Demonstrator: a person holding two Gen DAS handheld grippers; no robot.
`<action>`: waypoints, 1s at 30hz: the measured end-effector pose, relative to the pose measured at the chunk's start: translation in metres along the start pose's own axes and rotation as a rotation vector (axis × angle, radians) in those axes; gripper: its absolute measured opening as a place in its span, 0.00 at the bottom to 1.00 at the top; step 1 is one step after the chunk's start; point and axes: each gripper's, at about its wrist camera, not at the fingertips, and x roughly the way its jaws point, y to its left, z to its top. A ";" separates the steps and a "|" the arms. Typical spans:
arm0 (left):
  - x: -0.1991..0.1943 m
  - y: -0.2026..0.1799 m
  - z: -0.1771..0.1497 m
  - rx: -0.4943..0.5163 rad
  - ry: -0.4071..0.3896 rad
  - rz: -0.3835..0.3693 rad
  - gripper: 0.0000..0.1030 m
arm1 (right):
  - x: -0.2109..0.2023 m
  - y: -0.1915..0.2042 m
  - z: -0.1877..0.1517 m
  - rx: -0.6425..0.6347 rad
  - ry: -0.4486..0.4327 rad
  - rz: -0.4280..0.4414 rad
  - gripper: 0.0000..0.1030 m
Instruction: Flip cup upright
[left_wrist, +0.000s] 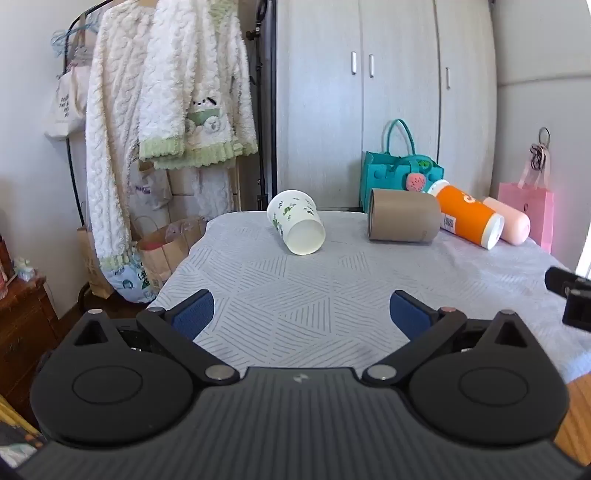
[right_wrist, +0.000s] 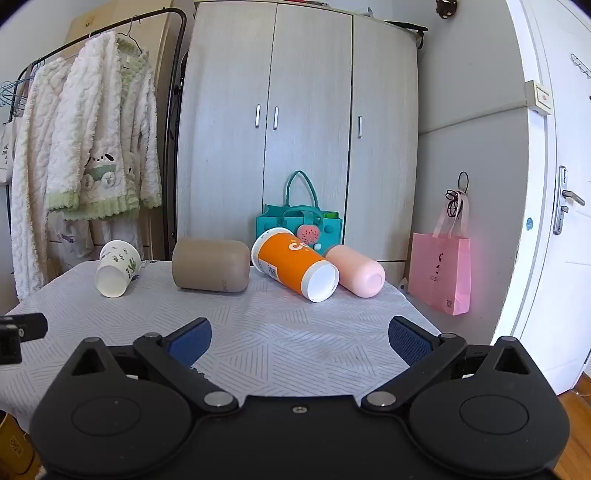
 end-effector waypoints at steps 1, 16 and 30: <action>0.001 0.000 0.000 -0.010 0.004 -0.005 0.99 | 0.000 0.000 0.000 0.001 0.000 0.000 1.00; -0.004 0.006 -0.003 -0.028 -0.092 -0.045 1.00 | 0.000 -0.001 -0.002 -0.002 -0.026 -0.005 1.00; -0.011 0.010 -0.007 -0.021 -0.159 -0.068 1.00 | -0.005 0.003 -0.005 -0.033 -0.091 -0.007 1.00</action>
